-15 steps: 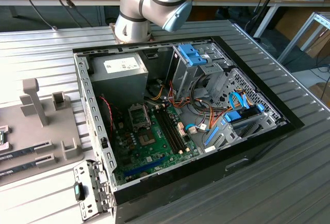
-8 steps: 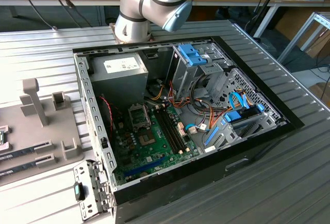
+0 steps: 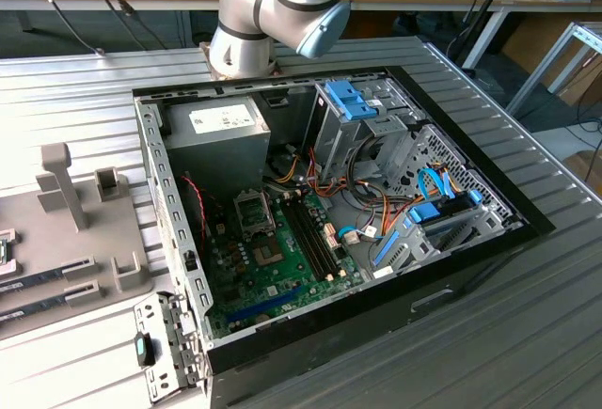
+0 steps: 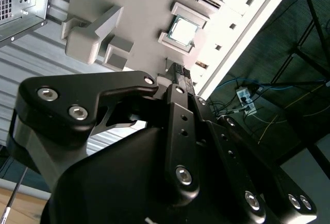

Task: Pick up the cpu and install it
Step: 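Reach for the cpu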

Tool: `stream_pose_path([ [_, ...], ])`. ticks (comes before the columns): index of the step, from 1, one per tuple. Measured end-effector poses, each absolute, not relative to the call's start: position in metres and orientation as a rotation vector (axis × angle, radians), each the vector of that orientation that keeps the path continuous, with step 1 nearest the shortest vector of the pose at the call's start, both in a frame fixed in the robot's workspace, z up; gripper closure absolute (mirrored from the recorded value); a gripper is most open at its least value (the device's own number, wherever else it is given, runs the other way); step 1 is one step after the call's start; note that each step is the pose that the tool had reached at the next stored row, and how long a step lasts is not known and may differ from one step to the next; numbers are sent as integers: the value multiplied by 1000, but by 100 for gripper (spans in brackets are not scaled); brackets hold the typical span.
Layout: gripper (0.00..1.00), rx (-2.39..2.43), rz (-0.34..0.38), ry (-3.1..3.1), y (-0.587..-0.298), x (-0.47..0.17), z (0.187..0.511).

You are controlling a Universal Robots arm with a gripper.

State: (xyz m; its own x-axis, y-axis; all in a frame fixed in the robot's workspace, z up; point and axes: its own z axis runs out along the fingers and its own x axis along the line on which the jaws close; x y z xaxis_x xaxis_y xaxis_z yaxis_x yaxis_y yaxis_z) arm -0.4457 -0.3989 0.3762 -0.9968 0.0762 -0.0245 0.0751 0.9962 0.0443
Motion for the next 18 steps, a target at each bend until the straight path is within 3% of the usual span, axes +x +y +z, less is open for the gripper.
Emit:
stream_pose_path([
  [18, 89, 118, 68, 3113, -399, -446, 365],
])
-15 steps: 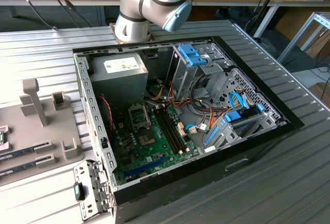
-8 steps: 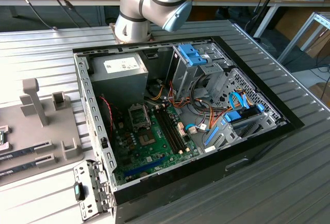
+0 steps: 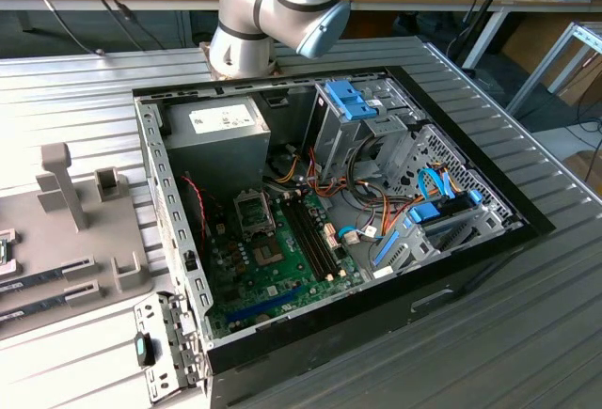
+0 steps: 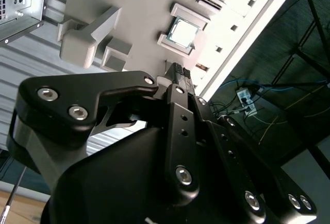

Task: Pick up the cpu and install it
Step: 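Reach for the cpu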

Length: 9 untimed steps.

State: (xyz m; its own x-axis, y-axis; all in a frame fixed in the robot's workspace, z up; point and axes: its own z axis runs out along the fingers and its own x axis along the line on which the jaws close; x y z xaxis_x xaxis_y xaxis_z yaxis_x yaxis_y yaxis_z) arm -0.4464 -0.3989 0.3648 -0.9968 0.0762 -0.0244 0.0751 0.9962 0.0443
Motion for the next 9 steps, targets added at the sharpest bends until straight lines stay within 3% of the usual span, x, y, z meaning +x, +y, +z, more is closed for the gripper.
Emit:
stream_pose_path([
  [9, 89, 118, 68, 3112, -399, -447, 359],
])
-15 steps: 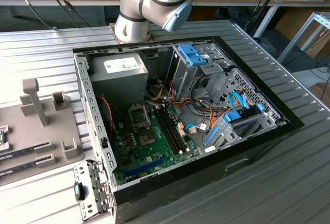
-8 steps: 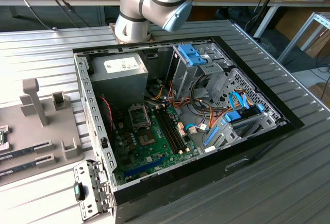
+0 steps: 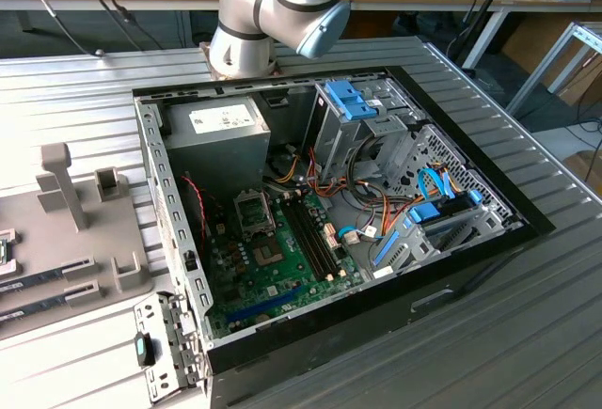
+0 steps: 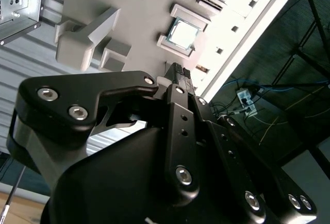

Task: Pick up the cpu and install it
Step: 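Reach for the cpu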

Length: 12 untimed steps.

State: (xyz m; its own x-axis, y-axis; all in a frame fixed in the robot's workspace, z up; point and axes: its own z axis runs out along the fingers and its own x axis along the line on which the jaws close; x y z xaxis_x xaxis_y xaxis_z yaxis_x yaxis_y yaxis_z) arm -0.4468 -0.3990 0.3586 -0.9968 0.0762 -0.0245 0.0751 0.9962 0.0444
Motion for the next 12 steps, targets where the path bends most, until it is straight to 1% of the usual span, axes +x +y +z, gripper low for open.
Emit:
stream_pose_path([
  [12, 89, 118, 68, 3113, -399, -447, 353],
])
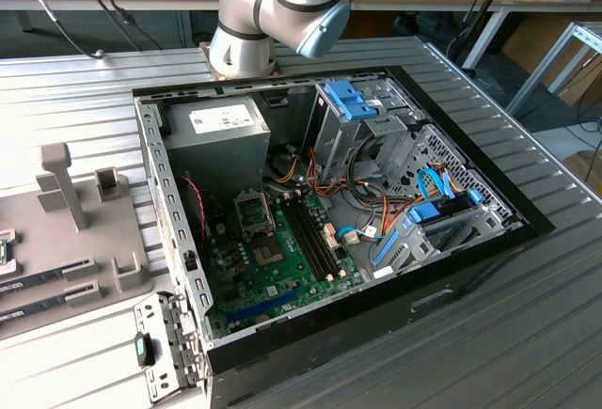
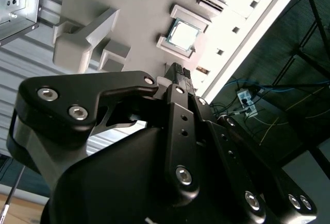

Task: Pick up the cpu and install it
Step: 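Reach for the cpu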

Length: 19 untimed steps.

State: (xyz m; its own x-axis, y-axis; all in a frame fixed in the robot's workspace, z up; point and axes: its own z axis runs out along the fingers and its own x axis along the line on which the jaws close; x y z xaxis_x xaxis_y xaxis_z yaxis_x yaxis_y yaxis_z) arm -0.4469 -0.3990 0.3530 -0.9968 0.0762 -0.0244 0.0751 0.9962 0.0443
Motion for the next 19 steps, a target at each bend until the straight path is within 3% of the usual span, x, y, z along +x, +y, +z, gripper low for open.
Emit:
stream_pose_path([
  [19, 89, 118, 68, 3113, -399, -447, 348],
])
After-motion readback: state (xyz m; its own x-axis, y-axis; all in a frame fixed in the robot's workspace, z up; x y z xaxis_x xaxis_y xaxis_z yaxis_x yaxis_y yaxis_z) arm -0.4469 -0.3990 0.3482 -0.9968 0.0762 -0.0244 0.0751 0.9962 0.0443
